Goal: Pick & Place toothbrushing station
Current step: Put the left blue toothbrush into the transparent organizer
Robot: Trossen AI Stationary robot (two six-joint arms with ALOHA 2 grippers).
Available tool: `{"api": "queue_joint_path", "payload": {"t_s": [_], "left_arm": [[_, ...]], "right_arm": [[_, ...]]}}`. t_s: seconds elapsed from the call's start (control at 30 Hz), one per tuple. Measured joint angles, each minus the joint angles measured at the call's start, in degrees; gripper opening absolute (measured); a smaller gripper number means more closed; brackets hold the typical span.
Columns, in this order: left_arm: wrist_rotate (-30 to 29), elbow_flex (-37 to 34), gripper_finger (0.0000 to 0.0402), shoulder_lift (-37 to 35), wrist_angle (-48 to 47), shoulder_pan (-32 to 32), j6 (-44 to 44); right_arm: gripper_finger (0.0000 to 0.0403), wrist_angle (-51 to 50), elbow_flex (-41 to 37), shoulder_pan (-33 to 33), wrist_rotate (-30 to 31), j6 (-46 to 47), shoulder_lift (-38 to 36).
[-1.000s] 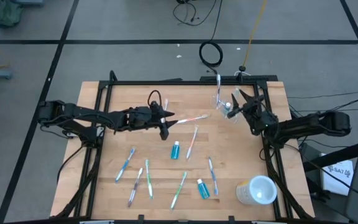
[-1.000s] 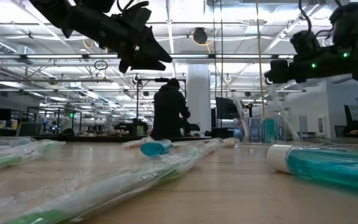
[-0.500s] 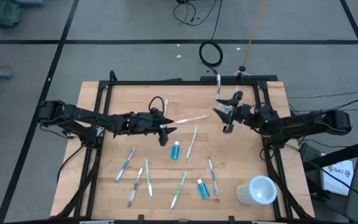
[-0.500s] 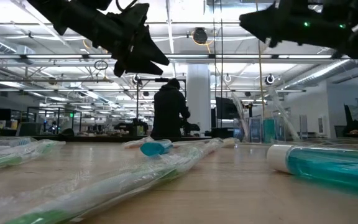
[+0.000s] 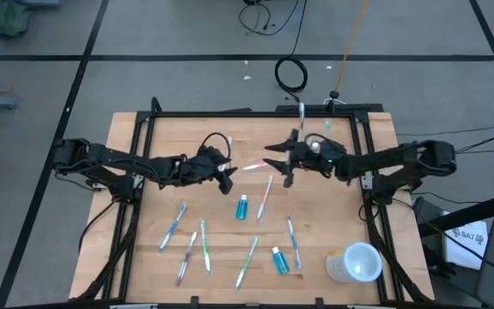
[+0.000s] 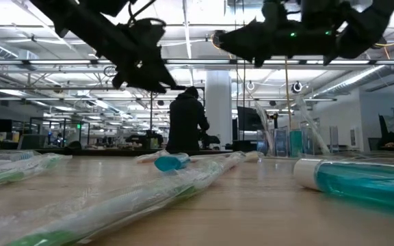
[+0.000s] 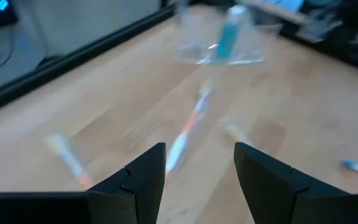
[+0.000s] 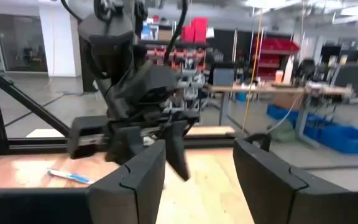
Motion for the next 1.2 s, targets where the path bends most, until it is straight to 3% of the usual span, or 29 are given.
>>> {"api": "queue_joint_path", "payload": {"t_s": [0.17,0.33,0.47,0.6,0.67,0.83,1.2], "left_arm": [[1.14,0.0,0.0198,0.0,-6.72,1.93,-4.73],[6.7,0.0,0.0198,0.0,-17.23,2.19,-5.62],[15.87,0.0,0.0198,-1.42,-28.56,2.19,-5.77],[27.2,0.02,0.0198,-3.35,-40.04,2.08,-13.21],[29.91,0.02,0.0198,-4.17,-46.42,1.29,-16.82],[29.14,-0.12,0.0198,-4.38,-57.57,-3.4,-31.02],[24.13,-1.88,0.0198,-4.28,-52.94,-16.59,-48.1]], "right_arm": [[0.018,-0.02,4.14,1.96,-3.48,3.26,7.76],[0.018,-0.11,7.43,5.32,-6.14,3.44,13.61],[0.018,-0.02,9.19,7.04,-6.15,2.82,15.91],[0.018,0.02,9.53,7.51,-6.13,1.53,16.12],[0.018,-0.38,9.53,7.49,-6.1,1.43,16.12],[0.018,-0.33,9.53,7.01,-6.03,1.37,16.08],[0.018,3.07,9.53,6.62,-5.88,1.23,16.1]]}}
